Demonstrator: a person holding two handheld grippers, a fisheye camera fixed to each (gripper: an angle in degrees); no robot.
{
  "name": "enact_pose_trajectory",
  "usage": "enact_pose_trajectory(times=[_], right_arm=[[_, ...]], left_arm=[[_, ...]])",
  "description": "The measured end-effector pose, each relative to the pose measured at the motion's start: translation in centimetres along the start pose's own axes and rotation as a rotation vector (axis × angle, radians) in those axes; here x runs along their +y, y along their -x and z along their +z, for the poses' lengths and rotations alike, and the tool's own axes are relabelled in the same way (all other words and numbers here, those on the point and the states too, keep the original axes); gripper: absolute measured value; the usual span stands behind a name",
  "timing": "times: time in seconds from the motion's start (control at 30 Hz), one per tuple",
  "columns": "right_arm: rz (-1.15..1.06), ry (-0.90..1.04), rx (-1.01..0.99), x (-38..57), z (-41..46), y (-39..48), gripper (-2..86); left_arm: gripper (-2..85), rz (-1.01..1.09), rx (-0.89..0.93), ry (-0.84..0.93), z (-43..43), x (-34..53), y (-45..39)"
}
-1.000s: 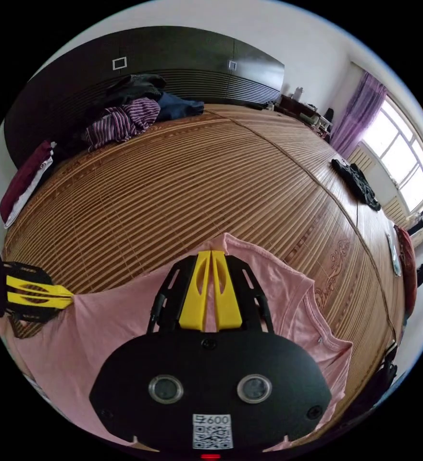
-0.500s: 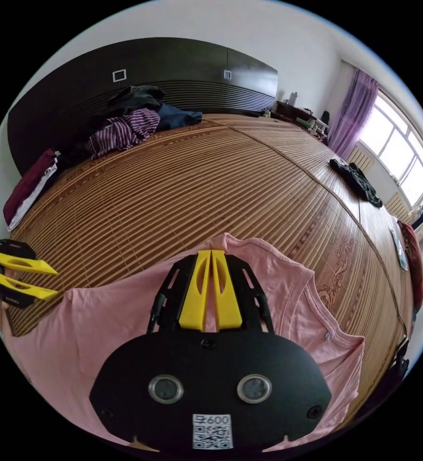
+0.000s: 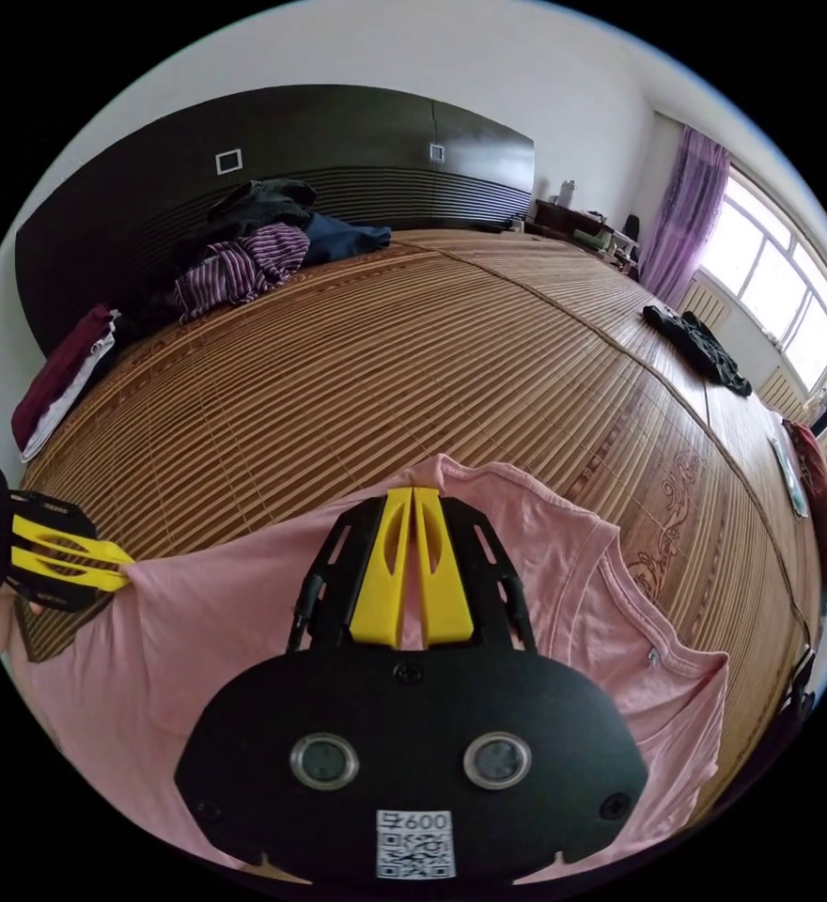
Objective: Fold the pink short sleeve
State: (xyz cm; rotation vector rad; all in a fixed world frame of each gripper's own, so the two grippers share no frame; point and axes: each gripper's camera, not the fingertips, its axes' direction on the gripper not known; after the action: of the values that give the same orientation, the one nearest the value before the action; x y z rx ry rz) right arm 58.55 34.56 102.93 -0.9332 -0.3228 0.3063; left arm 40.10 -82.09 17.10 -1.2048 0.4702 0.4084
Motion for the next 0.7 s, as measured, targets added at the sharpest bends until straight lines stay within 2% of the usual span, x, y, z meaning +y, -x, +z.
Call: enact_pose_trajectory(times=[0.3,0.4,0.43,0.47,0.5,0.57,0.6,0.7], right_arm=[[0.006,-0.001,-0.009,-3.3,-1.4,-0.2,-0.9],[-0.002,0.0,0.017,-4.6,-1.9,0.4,-0.9],[-0.012,-0.002,0.038,-5.2,-2.0,0.9,-0.9],[-0.023,-0.002,0.06,-5.7,-2.2,1.4,-0.9],[-0.029,-0.003,0.07,-6.0,-2.4,1.7,-0.9],[-0.04,-0.005,0.09,-7.1,-3.0,2.3,-0.9],[-0.039,-0.005,0.088,-7.4,-3.2,2.3,-0.9],[-0.01,-0.007,0.041,-8.9,-4.2,1.6,-0.9]], left_arm=[[1.6,-0.012,0.151,0.041,-5.0,-3.7,2.4],[1.0,-0.015,0.093,0.189,-7.7,-6.2,3.5],[0.9,-0.047,0.018,0.18,-9.7,-7.9,4.1],[0.8,-0.082,0.017,0.106,-12.1,-10.1,4.9],[0.8,-0.106,0.048,0.061,-13.1,-11.3,5.4],[0.6,-0.16,0.228,-0.084,-14.8,-16.0,6.8],[0.5,-0.152,0.256,-0.087,-14.3,-17.0,6.8],[0.4,-0.133,0.317,0.128,-8.7,-19.7,6.4]])
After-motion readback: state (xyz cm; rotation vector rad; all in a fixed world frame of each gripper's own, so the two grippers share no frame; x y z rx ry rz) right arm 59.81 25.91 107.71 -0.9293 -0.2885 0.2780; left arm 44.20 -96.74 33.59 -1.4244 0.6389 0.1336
